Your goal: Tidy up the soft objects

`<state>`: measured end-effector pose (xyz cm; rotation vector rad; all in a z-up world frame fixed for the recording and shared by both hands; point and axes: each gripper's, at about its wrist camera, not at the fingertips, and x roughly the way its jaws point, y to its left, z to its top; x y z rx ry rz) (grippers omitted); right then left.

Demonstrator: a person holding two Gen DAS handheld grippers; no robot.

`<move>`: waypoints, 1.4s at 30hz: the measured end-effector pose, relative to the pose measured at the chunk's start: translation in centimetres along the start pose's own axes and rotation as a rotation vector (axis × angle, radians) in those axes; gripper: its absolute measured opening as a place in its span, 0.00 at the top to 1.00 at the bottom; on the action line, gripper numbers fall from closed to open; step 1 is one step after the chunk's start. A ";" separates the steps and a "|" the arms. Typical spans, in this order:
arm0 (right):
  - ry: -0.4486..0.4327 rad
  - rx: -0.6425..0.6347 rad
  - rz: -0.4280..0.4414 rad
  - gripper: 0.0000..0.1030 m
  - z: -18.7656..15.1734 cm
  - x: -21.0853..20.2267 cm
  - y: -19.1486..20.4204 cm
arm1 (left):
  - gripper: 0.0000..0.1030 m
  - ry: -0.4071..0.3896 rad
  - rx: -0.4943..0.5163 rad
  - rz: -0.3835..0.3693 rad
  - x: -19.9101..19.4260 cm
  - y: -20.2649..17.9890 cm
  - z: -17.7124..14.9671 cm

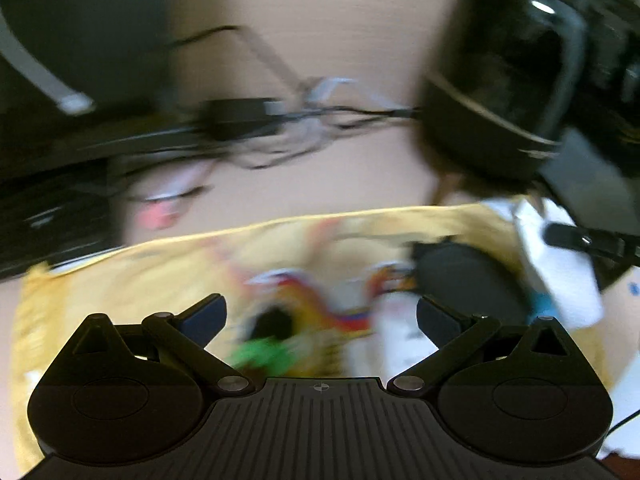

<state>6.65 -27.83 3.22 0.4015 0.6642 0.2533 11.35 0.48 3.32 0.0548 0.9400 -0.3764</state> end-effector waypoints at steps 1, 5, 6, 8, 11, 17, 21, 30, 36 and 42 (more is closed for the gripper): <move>-0.014 0.012 -0.020 0.91 -0.1 -0.5 -0.5 | 0.00 0.019 0.004 -0.043 1.1 -1.4 0.3; -0.062 0.065 -0.093 0.91 -0.6 -2.4 -2.4 | 0.00 0.141 -0.024 -0.087 6.2 -5.3 0.4; -0.060 0.089 -0.095 0.91 -1.0 -2.8 -2.8 | 0.00 0.164 -0.039 -0.083 7.2 -5.6 0.4; -0.046 0.119 -0.113 0.91 -1.7 -3.1 -3.5 | 0.00 0.198 -0.067 -0.091 8.9 -6.0 0.4; -0.023 0.146 -0.152 0.88 -2.6 -3.5 -4.4 | 0.00 0.211 -0.080 -0.093 9.7 -6.4 0.6; -0.025 0.122 -0.194 0.88 -1.9 -4.2 -4.7 | 0.00 0.231 -0.101 -0.114 10.7 -6.8 0.5; 0.007 0.085 -0.168 0.88 0.0 -2.2 -4.1 | 0.00 0.241 -0.112 -0.143 10.9 -6.6 0.2; 0.238 0.033 -0.172 0.89 1.2 8.6 -3.9 | 0.00 0.219 -0.236 -0.364 11.0 -3.7 -1.0; 0.315 0.092 -0.055 0.91 -1.2 9.4 -1.7 | 0.00 0.185 -0.311 -0.376 9.7 -1.1 -1.8; 0.242 -0.076 -0.110 0.91 -2.3 6.6 1.8 | 0.00 0.204 -0.112 -0.365 6.8 -0.5 -1.9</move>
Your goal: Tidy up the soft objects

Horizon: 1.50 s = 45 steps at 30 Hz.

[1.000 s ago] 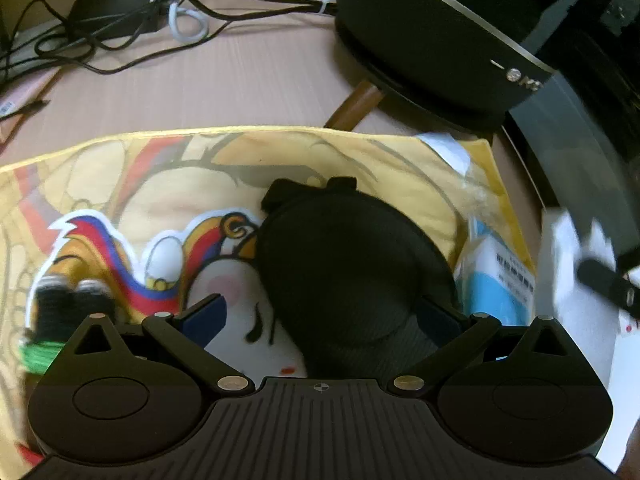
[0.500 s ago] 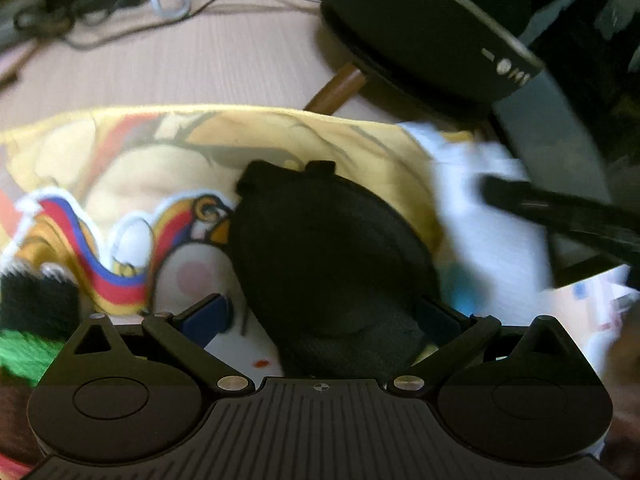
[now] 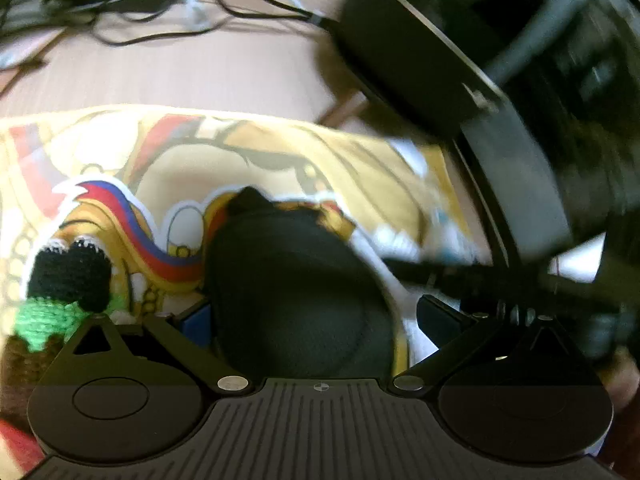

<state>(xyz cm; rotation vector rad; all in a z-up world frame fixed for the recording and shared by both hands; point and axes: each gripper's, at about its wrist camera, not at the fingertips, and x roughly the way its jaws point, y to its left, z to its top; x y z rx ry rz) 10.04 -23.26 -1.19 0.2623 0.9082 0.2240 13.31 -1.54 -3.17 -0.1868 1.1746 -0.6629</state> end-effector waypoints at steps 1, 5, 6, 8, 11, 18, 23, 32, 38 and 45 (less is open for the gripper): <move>-0.035 -0.025 -0.023 0.91 0.1 -0.8 0.5 | 0.00 0.016 0.033 -0.007 -0.3 -0.2 -0.3; -0.096 -0.071 0.107 0.91 1.4 -1.5 3.2 | 0.00 0.041 0.108 0.011 -0.8 -1.2 -2.2; -0.085 -0.095 0.128 0.91 1.4 -0.7 4.2 | 0.00 0.047 0.124 0.028 -0.7 -1.5 -2.6; -0.039 -0.149 0.142 0.91 1.0 1.9 5.6 | 0.00 0.056 0.148 0.070 -0.6 -2.1 -3.3; 0.021 -0.194 0.115 0.91 0.0 4.6 6.2 | 0.00 0.055 0.161 0.095 -1.3 -2.1 -4.2; 0.022 -0.243 -0.142 0.91 -1.0 3.1 4.8 | 0.00 -0.011 0.075 -0.048 -3.0 0.0 -4.8; 0.028 -0.127 -0.012 0.91 -1.9 -0.8 4.1 | 0.00 -0.031 -0.183 -0.276 -2.9 3.3 -4.3; 0.078 0.059 0.190 0.91 -2.8 -0.6 0.8 | 0.00 0.007 -0.276 -0.269 -2.0 3.2 -4.7; 0.099 0.023 0.336 0.89 -3.3 1.3 0.5 | 0.00 -0.076 -0.312 -0.287 -5.4 3.2 -5.8; 0.117 -0.138 0.291 0.89 -3.3 2.2 3.0 | 0.00 -0.354 -0.184 -0.003 -14.8 2.7 -4.9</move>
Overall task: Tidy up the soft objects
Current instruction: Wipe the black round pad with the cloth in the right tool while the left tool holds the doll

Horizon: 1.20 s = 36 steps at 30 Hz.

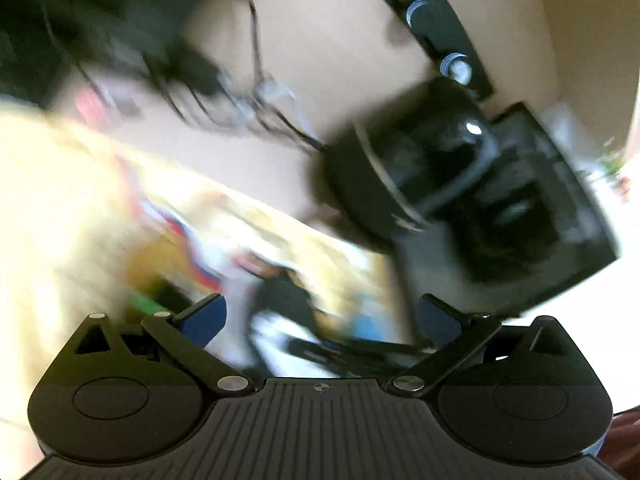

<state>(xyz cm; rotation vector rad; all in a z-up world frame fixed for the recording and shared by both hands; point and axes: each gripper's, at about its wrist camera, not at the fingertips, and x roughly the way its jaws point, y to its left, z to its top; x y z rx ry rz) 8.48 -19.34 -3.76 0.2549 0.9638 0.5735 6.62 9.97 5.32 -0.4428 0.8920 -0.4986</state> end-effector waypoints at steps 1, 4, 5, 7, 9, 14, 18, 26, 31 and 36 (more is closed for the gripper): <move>0.006 -0.028 -0.004 0.87 0.0 0.0 0.4 | 0.00 0.009 0.068 0.081 0.1 -0.2 -0.3; 0.026 -0.114 -0.014 0.87 0.0 0.0 1.7 | 0.00 0.092 0.217 0.249 2.2 -0.3 -2.0; 0.032 -0.142 -0.018 0.87 0.0 0.1 2.1 | 0.00 0.118 0.246 0.270 3.2 -0.1 -2.8; 0.045 -0.199 -0.025 0.87 -0.1 0.1 3.0 | 0.00 0.145 0.269 0.351 5.2 0.6 -3.8; 0.058 -0.238 -0.036 0.87 -0.1 0.0 3.4 | 0.00 0.175 0.250 0.465 7.5 1.2 -4.4; 0.070 -0.210 -0.136 0.87 0.5 -0.5 1.2 | 0.00 0.200 0.389 0.531 10.9 0.9 -5.4; 0.021 -0.184 -0.234 0.87 1.5 -0.9 0.0 | 0.26 0.167 0.460 0.502 12.0 0.6 -4.4; -0.036 -0.073 -0.299 0.86 2.3 -2.0 -2.2 | 0.25 0.097 0.463 0.568 12.4 0.7 0.1; -0.064 0.019 -0.248 0.87 2.1 -3.4 -3.6 | 0.08 0.064 0.403 0.518 11.4 -1.6 0.9; -0.074 0.023 -0.230 0.66 1.3 -4.2 -3.3 | 0.05 0.224 0.265 0.308 13.3 -3.2 -0.5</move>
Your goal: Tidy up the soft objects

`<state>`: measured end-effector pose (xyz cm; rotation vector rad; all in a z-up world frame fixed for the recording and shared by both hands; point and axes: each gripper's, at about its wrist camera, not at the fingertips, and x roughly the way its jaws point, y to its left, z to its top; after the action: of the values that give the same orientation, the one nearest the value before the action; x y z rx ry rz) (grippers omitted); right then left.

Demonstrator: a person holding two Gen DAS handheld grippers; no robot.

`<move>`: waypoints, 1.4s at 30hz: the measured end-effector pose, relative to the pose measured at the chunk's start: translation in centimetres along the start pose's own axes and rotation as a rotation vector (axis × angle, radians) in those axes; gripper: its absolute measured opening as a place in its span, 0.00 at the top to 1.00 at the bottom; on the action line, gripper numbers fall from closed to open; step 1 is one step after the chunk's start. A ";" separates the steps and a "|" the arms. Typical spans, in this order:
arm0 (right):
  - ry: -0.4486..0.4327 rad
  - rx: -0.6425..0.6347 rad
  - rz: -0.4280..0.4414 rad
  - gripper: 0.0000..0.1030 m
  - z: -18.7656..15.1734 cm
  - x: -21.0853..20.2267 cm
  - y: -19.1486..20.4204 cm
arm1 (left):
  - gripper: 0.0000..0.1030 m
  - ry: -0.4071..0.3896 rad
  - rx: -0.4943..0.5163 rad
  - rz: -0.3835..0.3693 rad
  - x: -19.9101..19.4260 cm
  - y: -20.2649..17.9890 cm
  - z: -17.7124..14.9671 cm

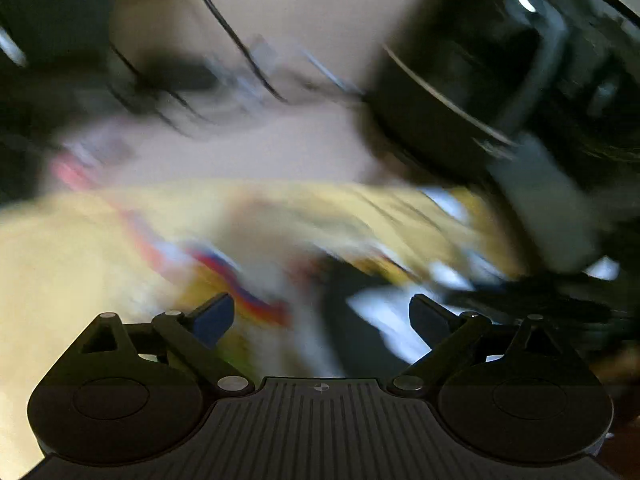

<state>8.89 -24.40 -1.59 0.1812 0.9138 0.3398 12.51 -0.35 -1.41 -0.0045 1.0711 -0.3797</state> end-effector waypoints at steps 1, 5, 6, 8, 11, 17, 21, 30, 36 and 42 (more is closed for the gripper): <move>0.005 -0.013 0.004 0.47 -0.3 0.0 0.4 | 0.05 0.029 -0.018 -0.049 0.3 -0.5 -0.1; 0.020 -0.083 0.028 0.44 -1.0 0.4 2.4 | 0.05 0.076 -0.108 -0.129 1.2 -0.5 -0.5; 0.024 -0.116 0.022 0.41 -1.1 0.7 3.0 | 0.05 0.075 -0.141 -0.148 1.3 -0.1 -0.6; 0.028 -0.196 0.016 0.41 -1.3 1.3 4.4 | 0.05 0.059 -0.204 -0.181 0.9 1.2 -0.4; 0.047 -0.344 -0.038 0.41 -1.8 2.5 6.6 | 0.04 0.063 -0.261 -0.204 0.6 2.7 -0.1; 0.027 -0.311 -0.083 0.92 -1.2 2.1 5.3 | 0.03 0.088 -0.203 -0.223 0.5 1.4 -0.2; 0.011 -0.140 -0.063 0.92 0.0 0.5 2.0 | 0.01 0.129 -0.103 -0.248 1.5 -1.5 -0.1; -0.081 0.063 -0.065 0.89 1.7 -3.1 -2.6 | 0.00 0.172 0.082 -0.119 5.6 -6.3 0.1; -0.096 0.078 -0.035 0.89 1.5 -2.9 -2.6 | 0.13 0.105 -0.043 -0.160 4.4 -4.2 0.1; -0.078 0.050 -0.025 0.89 2.0 -2.0 -1.8 | 0.42 -0.019 0.139 -0.061 1.7 -4.9 0.7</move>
<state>9.72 -26.79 0.58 0.2277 0.8472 0.2851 12.37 -5.63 -1.57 0.0823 1.0255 -0.5080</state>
